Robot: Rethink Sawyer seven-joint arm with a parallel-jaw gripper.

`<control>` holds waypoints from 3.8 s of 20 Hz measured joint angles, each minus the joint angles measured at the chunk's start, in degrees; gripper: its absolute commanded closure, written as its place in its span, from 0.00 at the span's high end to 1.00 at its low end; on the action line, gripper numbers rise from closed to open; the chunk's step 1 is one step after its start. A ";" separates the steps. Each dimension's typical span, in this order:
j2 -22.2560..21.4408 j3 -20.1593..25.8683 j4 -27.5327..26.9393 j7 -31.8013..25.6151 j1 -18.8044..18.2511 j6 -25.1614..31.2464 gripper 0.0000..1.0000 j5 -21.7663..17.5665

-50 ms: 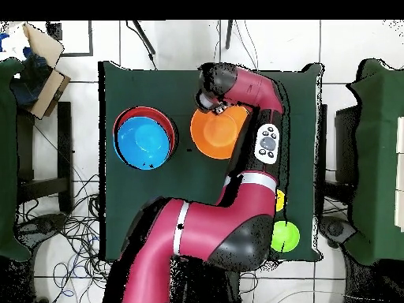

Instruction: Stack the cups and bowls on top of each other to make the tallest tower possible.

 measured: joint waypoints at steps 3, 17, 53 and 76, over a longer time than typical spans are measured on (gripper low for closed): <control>0.10 -0.03 -0.01 0.00 0.04 0.01 1.00 0.50; 1.26 -3.62 -2.50 0.03 0.79 0.14 0.00 0.61; -8.77 -9.95 -0.88 0.69 2.89 6.26 0.00 2.68; -26.56 -13.61 17.53 0.69 8.13 8.74 0.00 2.00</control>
